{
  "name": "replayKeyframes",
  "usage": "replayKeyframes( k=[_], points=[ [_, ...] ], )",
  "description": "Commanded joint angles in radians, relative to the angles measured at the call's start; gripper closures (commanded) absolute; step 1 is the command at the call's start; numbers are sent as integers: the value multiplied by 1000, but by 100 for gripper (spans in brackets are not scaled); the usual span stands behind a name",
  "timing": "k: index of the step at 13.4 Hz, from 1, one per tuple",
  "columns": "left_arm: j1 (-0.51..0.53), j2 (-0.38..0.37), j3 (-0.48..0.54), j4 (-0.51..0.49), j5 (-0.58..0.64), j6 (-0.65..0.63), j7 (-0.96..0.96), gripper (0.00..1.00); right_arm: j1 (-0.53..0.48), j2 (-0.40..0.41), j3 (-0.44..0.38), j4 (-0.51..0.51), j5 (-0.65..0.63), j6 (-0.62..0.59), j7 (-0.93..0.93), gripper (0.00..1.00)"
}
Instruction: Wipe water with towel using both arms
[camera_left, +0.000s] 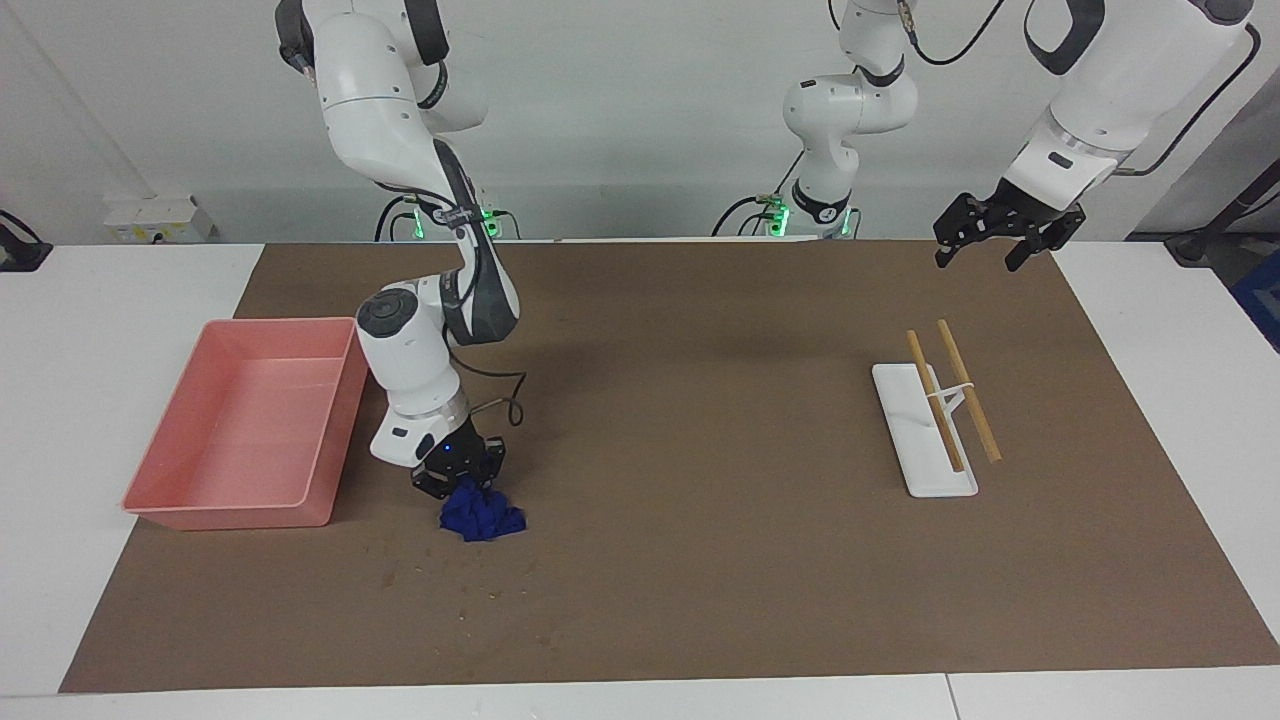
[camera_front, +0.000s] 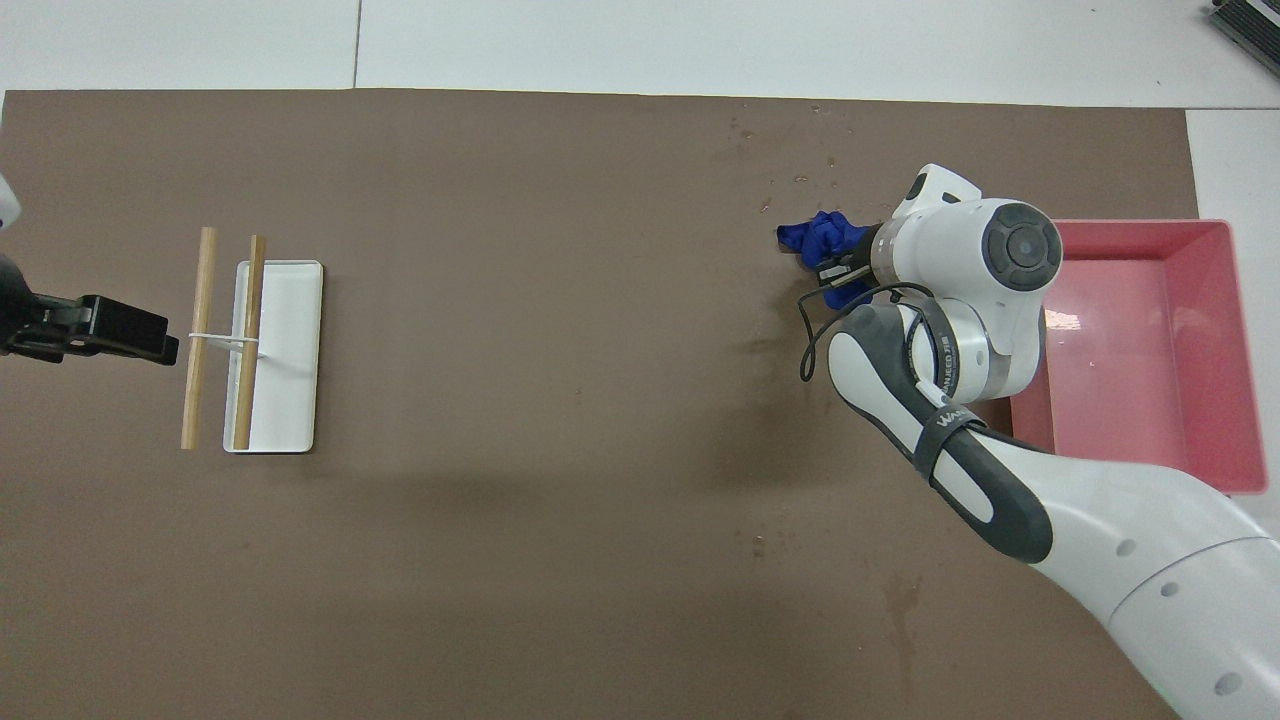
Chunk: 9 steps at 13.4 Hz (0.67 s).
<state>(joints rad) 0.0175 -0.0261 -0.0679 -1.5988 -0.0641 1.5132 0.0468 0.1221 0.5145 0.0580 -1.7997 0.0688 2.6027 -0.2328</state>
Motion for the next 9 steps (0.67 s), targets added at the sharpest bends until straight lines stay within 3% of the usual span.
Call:
replayKeyframes(
  k=[1, 7, 9],
  points=[
    [-4, -32, 2, -38, 7, 21, -2, 0, -13, 140, 2, 103, -40, 62, -8, 100],
    [-4, -32, 2, -38, 7, 21, -2, 0, -33, 173, 0, 170, -99, 57, -8, 100],
    [-4, -32, 2, -38, 7, 21, -2, 0, -33, 206, 0, 247, -116, 34, -10, 100]
  ],
)
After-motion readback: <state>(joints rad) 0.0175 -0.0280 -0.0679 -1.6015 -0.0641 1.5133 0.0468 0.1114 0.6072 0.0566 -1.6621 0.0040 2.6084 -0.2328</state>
